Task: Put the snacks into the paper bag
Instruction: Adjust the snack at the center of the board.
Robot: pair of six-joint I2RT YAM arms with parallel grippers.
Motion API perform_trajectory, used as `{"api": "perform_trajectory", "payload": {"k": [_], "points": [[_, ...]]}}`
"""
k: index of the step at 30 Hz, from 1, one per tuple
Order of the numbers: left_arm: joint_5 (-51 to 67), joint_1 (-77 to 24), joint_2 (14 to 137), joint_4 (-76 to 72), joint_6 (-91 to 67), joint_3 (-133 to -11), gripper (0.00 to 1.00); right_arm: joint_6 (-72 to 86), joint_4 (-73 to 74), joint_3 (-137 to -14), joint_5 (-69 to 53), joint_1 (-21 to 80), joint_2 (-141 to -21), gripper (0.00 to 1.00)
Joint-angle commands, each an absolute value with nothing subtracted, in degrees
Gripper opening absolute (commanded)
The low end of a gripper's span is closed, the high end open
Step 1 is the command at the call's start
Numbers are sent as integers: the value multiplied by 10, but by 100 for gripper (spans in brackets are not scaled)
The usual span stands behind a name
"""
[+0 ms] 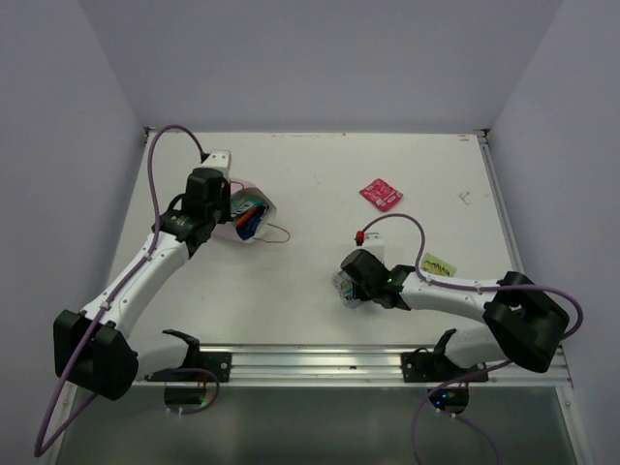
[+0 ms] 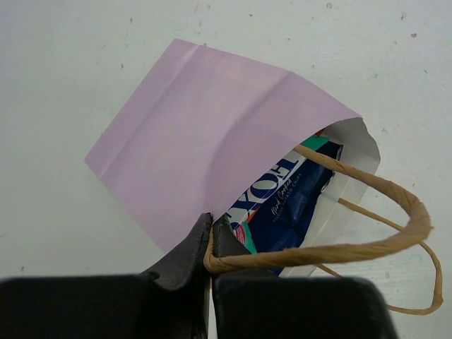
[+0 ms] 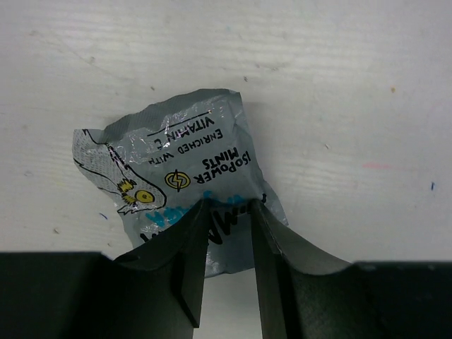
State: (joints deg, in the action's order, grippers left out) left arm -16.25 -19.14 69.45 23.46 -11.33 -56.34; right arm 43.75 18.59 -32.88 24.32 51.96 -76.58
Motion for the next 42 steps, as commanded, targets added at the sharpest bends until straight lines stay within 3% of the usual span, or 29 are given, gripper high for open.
{"api": "perform_trajectory", "payload": {"k": [1, 9, 18, 21, 24, 25, 27, 30, 35, 42], "points": [[-170, -184, 674, 194, -108, -560, 0, 363, 119, -331, 192, 520, -827, 34], [-167, -184, 675, 193, -108, -559, 0, 179, 142, -474, 259, 519, -914, 35], [-170, -183, 666, 192, -111, -554, 0, 221, 151, -580, 257, 517, -939, 36], [-171, -183, 665, 192, -112, -554, 0, 298, 183, -566, 281, 512, -917, 38], [-171, -183, 667, 193, -112, -555, 0, 406, 235, -537, 291, 511, -883, 54], [-171, -183, 667, 194, -112, -555, 0, 430, 236, -524, 286, 511, -869, 66], [-170, -183, 667, 195, -113, -556, 0, 494, 223, -472, 266, 511, -824, 70], [-169, -183, 668, 196, -113, -556, 0, 577, 177, -392, 255, 511, -759, 69], [-167, -183, 667, 196, -114, -556, 0, 689, 55, -271, 241, 511, -675, 55], [-166, -183, 668, 196, -114, -555, 0, 771, -45, -211, 217, 511, -644, 59]]}}
